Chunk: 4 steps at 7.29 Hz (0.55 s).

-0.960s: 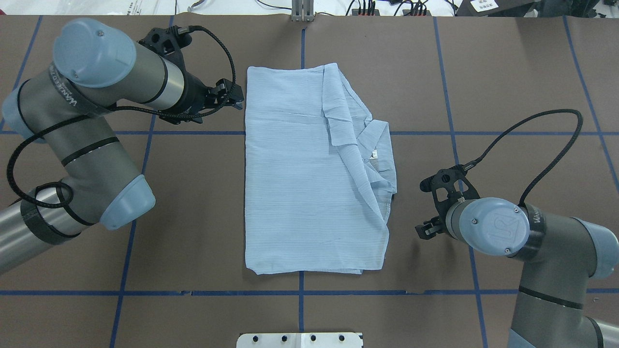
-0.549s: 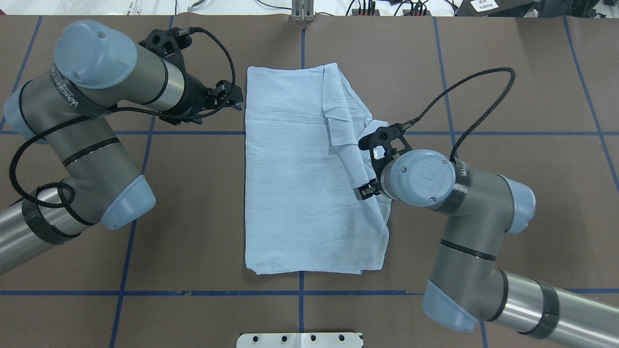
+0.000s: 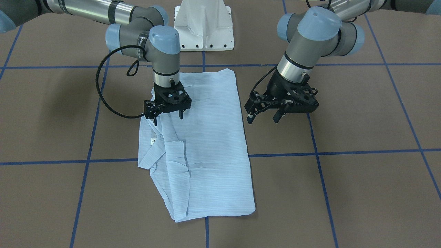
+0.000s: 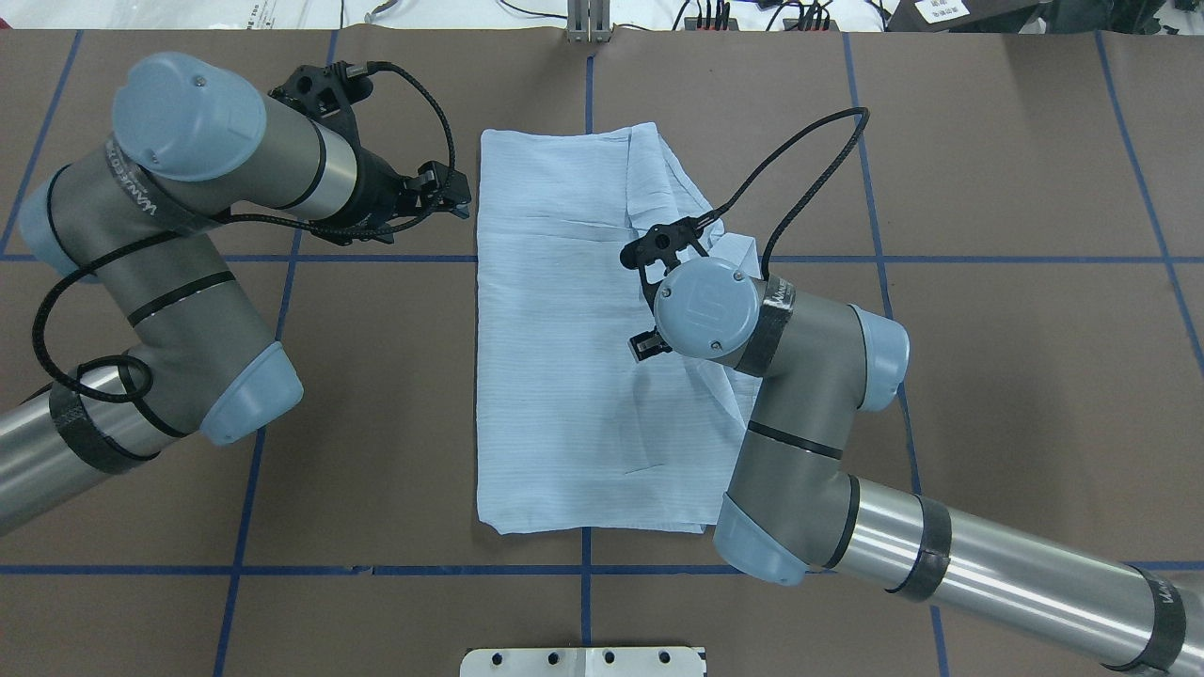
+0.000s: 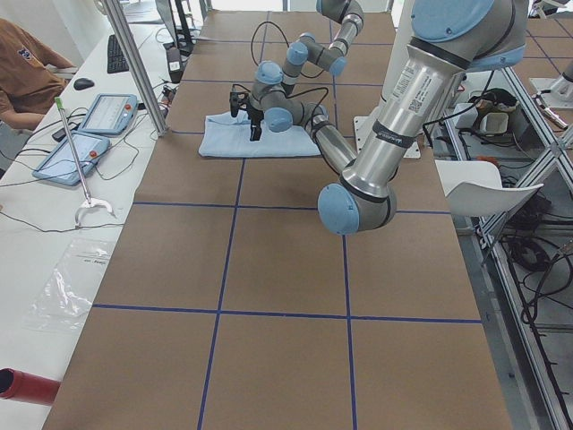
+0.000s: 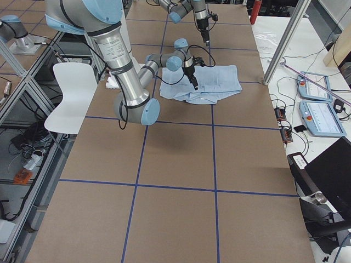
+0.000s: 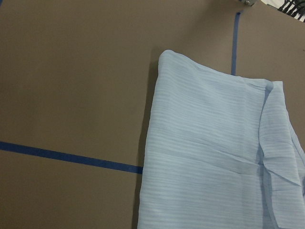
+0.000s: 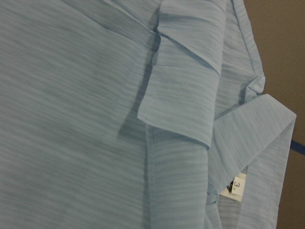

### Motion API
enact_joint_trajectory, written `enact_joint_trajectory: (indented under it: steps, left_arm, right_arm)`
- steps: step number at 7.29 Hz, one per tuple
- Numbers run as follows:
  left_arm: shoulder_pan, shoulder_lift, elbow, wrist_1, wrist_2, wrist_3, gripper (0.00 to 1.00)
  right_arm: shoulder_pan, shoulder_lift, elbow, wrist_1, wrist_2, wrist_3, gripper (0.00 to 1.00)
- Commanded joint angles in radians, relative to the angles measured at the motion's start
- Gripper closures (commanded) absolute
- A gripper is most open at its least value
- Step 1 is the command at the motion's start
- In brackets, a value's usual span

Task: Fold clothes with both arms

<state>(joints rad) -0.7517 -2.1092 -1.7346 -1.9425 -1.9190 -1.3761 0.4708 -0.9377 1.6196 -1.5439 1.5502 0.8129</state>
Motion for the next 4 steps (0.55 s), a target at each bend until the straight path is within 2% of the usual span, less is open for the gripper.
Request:
enact_joint_trajectory:
  steps: [1,4]
  left_arm:
    - [0.0,-0.002,0.004,-0.01,0.0,-0.004,0.0]
    - [0.0,-0.005,0.003,-0.012,0.0,-0.004,0.0]
  right_arm:
    - [0.0,-0.016,-0.012,0.001,0.001,-0.024,0.0]
    - [0.002,-0.041,-0.013,0.001,0.004,-0.052,0.0]
